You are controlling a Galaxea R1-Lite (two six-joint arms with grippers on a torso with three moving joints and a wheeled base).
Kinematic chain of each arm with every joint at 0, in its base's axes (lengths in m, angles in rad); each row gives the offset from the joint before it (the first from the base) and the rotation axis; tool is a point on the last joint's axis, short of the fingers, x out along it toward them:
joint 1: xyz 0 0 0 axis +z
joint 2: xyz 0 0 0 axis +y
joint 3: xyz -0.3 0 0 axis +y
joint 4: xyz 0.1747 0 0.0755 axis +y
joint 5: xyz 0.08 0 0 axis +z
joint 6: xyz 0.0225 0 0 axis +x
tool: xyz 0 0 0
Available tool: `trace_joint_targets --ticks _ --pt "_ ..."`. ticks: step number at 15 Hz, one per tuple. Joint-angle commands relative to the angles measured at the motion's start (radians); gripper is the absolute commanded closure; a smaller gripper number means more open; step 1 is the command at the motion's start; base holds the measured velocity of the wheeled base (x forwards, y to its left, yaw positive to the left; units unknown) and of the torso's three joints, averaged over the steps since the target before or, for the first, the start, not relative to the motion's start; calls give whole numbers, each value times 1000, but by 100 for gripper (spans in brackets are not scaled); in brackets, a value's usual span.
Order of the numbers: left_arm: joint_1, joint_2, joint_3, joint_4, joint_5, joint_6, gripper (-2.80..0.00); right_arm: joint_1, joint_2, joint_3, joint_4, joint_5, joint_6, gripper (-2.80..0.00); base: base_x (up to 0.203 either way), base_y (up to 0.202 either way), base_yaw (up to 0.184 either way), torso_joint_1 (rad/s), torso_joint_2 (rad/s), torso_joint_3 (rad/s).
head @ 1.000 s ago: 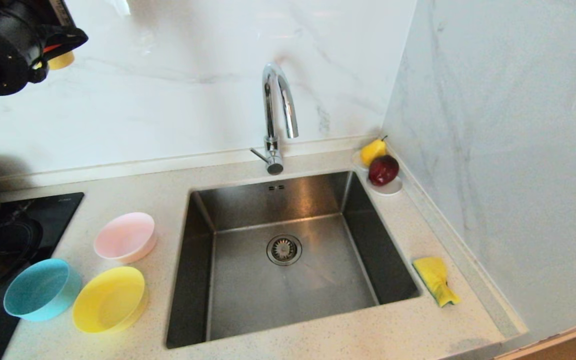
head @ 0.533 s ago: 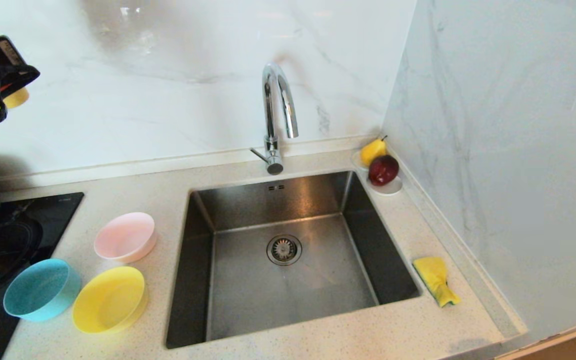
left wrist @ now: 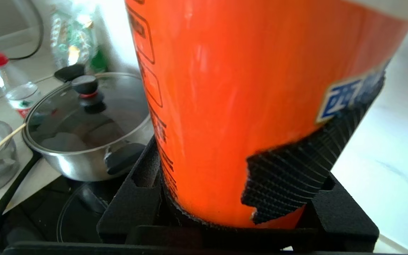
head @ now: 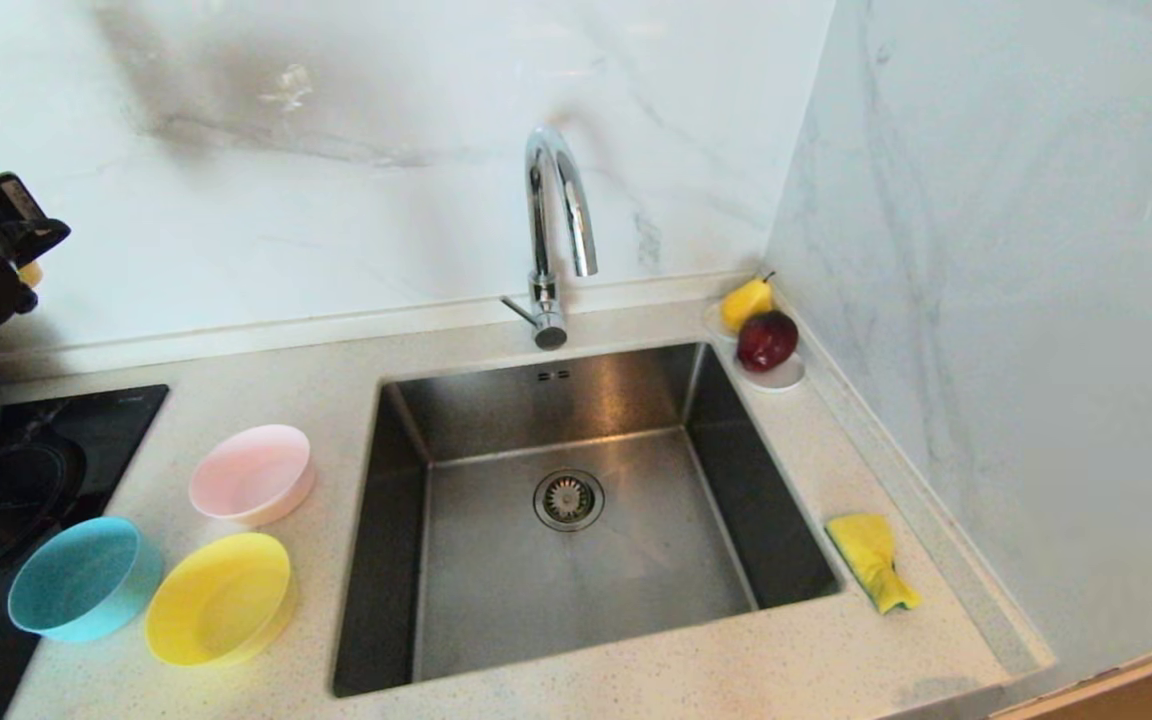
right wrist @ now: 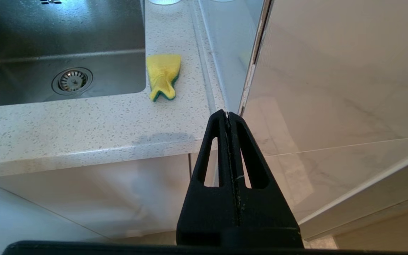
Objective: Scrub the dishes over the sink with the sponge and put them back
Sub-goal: Place the dish soap on the table
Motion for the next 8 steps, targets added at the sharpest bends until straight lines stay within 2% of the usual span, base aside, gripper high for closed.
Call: trace_joint_targets --ticks 1,4,8 --pt "26 105 11 -112 15 3 0 0 0 0 0 0 1 0 0 0 0 0 0 0" --pt "44 218 -4 -213 23 17 0 0 0 0 0 0 1 0 0 0 0 0 0 0" --pt "50 395 -60 -257 36 15 0 0 -1 0 0 0 0 0 0 0 0 0 0 0"
